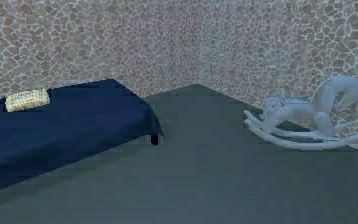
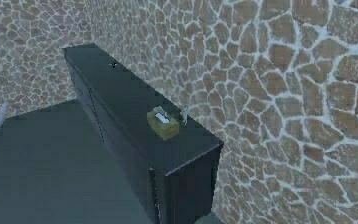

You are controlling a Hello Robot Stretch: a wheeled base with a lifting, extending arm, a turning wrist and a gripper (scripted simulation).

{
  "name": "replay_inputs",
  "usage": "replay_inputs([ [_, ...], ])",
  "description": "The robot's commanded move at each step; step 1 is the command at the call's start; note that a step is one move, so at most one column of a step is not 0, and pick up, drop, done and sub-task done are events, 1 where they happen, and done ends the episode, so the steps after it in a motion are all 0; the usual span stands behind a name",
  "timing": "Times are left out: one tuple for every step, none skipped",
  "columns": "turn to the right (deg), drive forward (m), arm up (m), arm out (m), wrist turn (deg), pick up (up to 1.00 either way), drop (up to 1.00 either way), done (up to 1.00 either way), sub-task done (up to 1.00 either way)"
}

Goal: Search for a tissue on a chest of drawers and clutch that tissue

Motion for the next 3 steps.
replay_inputs([
  [45.0,0.00,0.00,0.00,0.0,0.00,0.00,0.00,0.00],
  [33.0,0.00,0.00,0.00,0.0,0.00,0.00,0.00,0.00],
  [0.0,0.30,0.00,0.00,0.0,0.00,0.00,0.00,0.00],
])
